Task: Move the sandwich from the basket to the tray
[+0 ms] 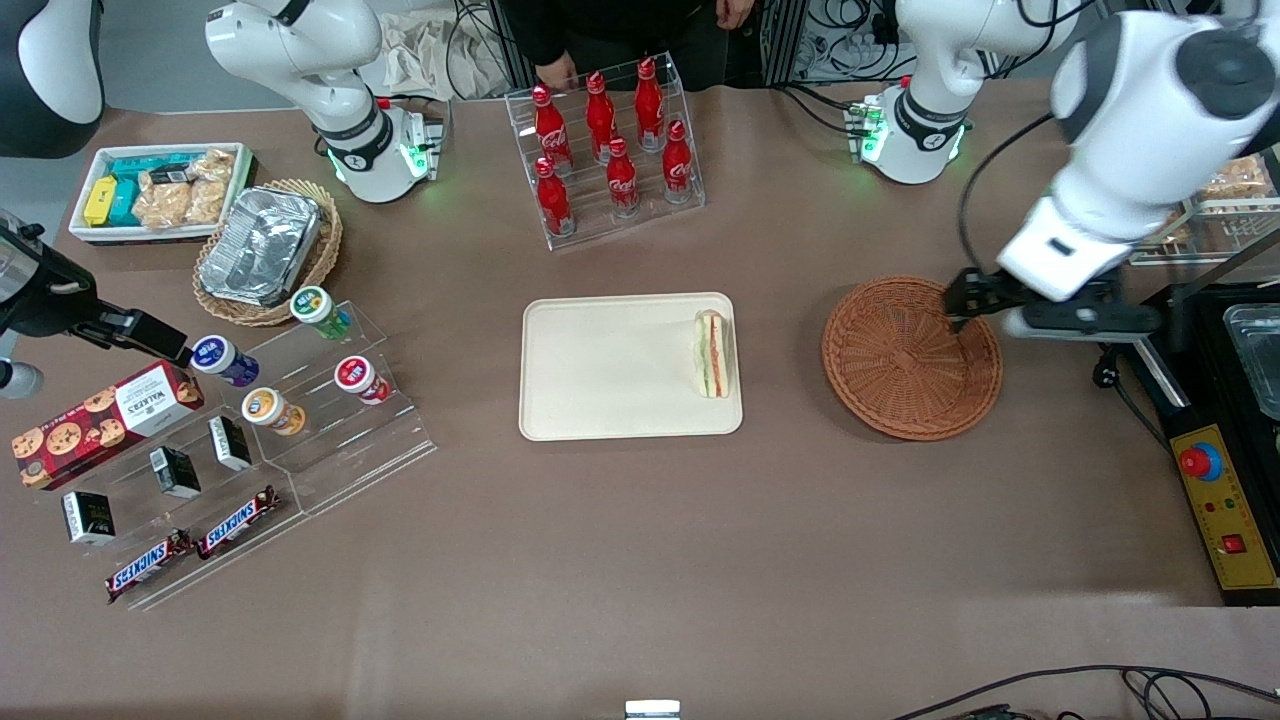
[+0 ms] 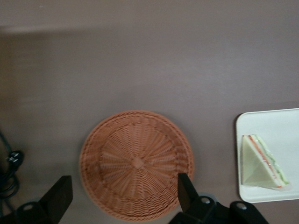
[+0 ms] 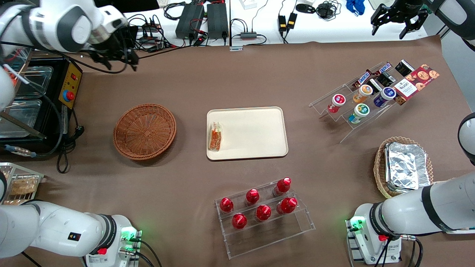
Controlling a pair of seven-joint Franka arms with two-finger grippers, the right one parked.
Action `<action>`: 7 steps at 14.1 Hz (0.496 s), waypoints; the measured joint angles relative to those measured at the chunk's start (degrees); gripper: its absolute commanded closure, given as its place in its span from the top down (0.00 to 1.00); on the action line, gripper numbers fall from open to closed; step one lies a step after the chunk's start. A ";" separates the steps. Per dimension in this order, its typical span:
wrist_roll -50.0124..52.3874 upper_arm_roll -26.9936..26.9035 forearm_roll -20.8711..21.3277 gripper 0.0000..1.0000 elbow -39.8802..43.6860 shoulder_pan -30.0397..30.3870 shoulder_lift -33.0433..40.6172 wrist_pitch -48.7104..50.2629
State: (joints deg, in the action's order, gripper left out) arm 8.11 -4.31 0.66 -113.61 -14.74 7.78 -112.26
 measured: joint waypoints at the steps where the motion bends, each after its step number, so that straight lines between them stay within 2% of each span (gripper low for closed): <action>1: -0.18 0.44 -0.09 1.00 0.24 1.28 0.64 1.00; 7: -0.22 7.95 -1.25 1.00 9.70 9.89 0.40 10.53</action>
State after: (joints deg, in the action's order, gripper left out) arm 7.90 3.64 -0.59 -103.91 -4.84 8.18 -101.73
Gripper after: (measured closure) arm 0.000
